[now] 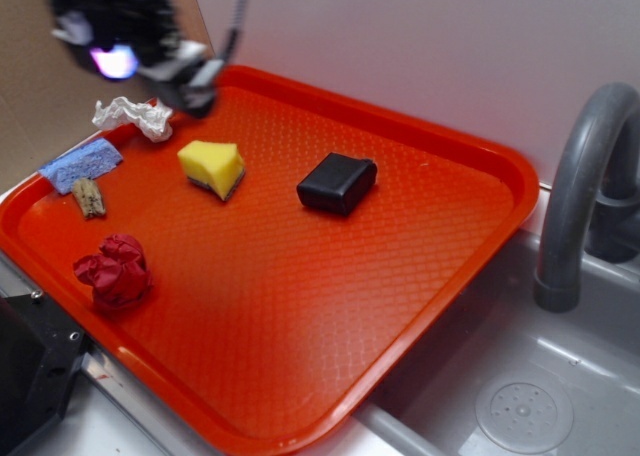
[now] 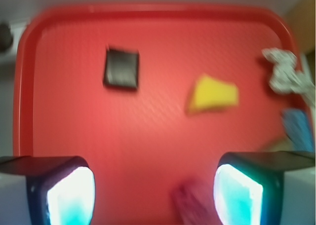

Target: Grab the black box.

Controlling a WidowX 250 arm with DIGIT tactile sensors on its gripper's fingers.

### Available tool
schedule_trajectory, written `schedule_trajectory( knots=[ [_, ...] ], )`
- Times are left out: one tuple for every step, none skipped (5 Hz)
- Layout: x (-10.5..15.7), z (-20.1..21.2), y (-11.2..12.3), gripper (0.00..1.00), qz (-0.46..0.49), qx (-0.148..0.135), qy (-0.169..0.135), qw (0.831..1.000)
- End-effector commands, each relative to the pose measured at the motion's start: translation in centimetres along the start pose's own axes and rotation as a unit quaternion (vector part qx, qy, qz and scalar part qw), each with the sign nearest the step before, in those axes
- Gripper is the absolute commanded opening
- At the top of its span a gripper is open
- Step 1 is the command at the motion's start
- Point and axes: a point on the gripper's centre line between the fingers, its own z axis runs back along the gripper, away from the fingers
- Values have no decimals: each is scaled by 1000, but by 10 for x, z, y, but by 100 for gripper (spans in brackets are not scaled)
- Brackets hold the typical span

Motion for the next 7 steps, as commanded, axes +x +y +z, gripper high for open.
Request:
schedule_trajectory(
  knots=[
    [51,-55,-13,100,54,-97,-80,991],
    [65,-82,-16,100,66,-91,-55,992],
    [76,-106,-23,100,28,-89,-23,995],
    [90,-140,-45,100,33,-123,32,991],
    [88,-154,-57,37,19,-94,61,993],
    [86,-126,-46,0,-1,-79,40,996],
    [70,-75,-14,0,-75,-72,23,994]
  ],
)
